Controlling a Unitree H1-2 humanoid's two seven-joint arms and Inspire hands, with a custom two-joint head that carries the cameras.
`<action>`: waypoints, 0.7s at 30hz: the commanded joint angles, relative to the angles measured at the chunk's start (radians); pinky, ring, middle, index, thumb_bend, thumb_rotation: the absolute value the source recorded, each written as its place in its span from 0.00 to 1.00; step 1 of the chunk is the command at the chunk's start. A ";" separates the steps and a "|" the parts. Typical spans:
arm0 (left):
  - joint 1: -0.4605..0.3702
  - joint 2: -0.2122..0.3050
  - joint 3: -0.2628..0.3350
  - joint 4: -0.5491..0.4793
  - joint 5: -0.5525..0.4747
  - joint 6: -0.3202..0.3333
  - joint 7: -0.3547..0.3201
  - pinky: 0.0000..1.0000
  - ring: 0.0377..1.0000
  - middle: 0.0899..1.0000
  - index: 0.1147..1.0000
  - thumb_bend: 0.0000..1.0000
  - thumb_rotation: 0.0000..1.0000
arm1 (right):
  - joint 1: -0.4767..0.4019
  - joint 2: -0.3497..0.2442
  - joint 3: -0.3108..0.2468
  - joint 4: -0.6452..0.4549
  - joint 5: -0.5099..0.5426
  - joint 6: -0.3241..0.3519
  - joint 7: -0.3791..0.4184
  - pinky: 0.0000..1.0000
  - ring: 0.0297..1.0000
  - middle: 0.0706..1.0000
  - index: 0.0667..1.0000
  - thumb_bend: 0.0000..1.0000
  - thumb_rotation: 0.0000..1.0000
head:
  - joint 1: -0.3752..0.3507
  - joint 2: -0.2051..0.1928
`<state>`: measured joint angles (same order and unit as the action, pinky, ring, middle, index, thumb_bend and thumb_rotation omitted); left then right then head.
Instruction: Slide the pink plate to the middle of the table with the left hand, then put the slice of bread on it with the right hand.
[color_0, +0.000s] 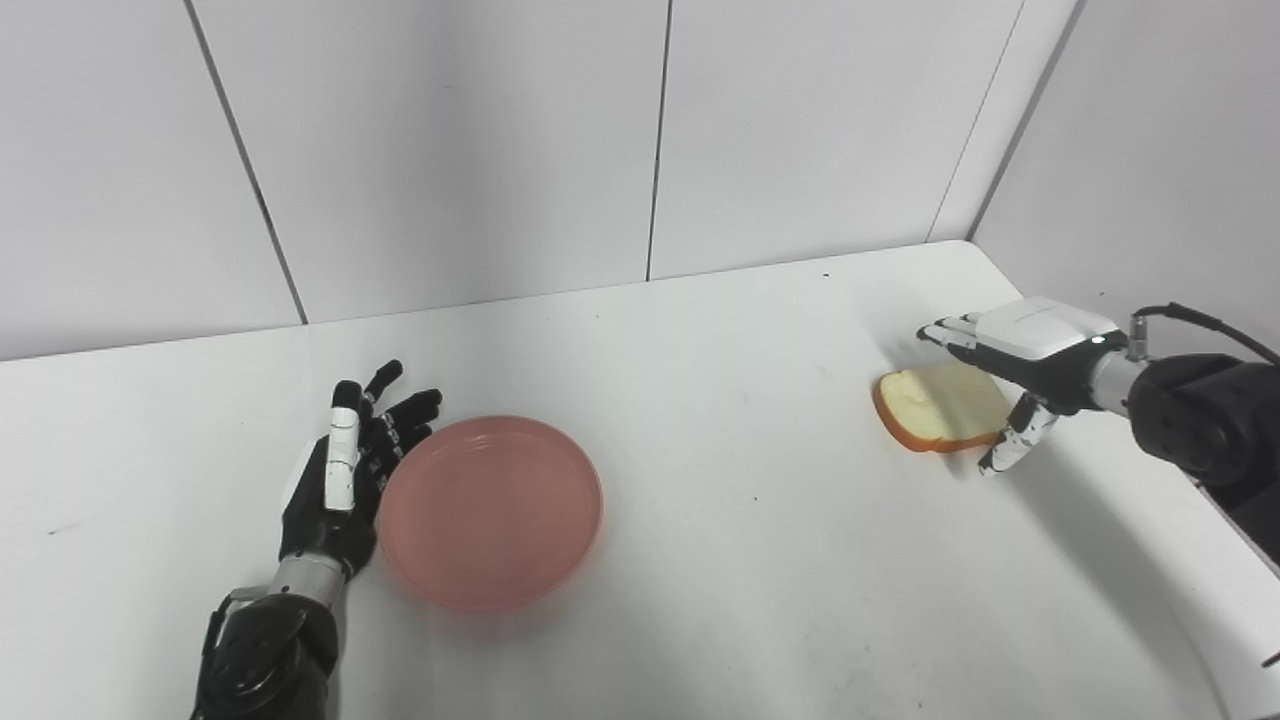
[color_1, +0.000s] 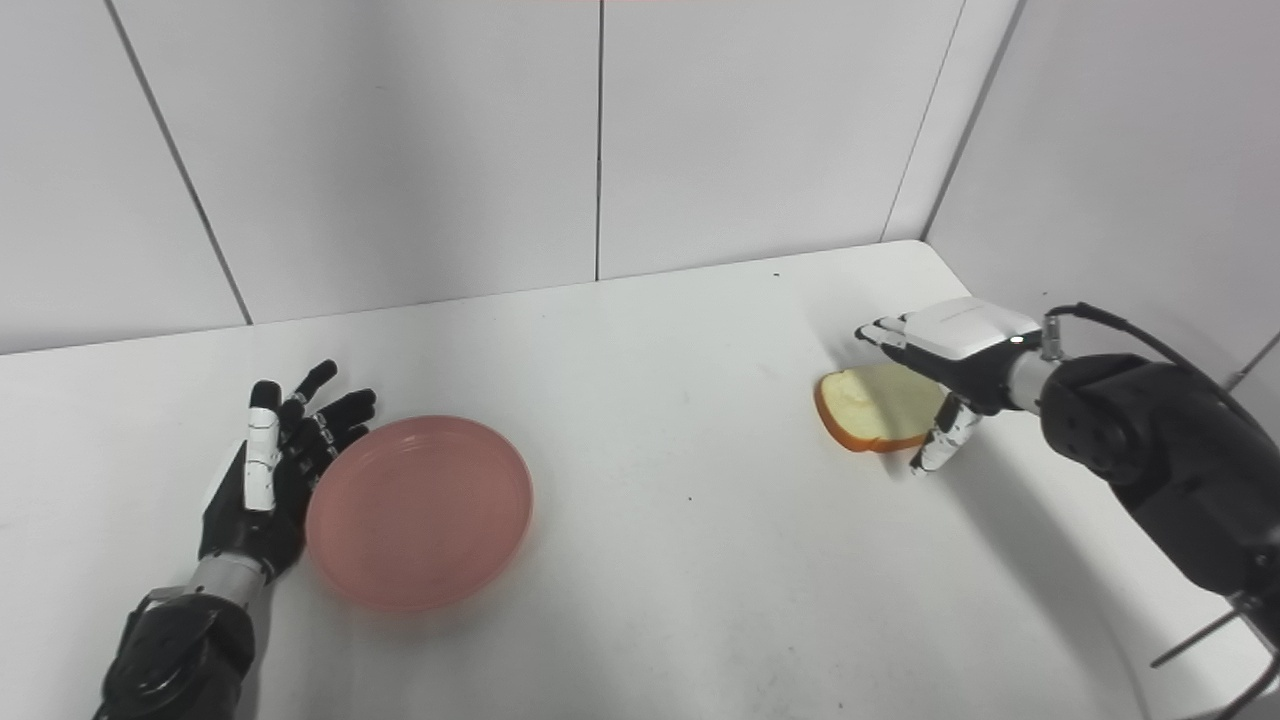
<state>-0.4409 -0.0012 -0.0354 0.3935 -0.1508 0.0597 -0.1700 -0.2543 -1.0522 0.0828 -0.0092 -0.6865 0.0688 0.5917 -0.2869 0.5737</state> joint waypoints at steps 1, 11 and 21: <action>0.015 0.009 -0.003 0.035 0.018 0.030 0.003 0.89 0.82 0.73 0.88 0.87 1.00 | -0.040 -0.042 -0.020 -0.010 0.013 -0.017 -0.003 1.00 1.00 1.00 1.00 1.00 0.34 | 0.001 0.001; 0.023 0.007 -0.004 0.032 0.025 0.033 0.005 0.89 0.82 0.72 0.88 0.81 0.99 | -0.079 -0.024 0.036 0.012 -0.034 -0.021 0.013 1.00 1.00 1.00 1.00 1.00 0.37 | 0.010 -0.004; 0.031 0.007 -0.003 0.031 0.024 0.029 0.006 0.90 0.82 0.72 0.90 0.80 0.99 | -0.099 -0.009 0.051 0.038 -0.039 -0.024 0.011 1.00 1.00 1.00 1.00 1.00 0.34 | 0.011 -0.004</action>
<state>-0.4414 -0.0004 -0.0373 0.3965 -0.1398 0.0536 -0.1695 -0.3168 -1.0369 0.1460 0.0283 -0.7167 0.0591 0.6220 -0.2761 0.5691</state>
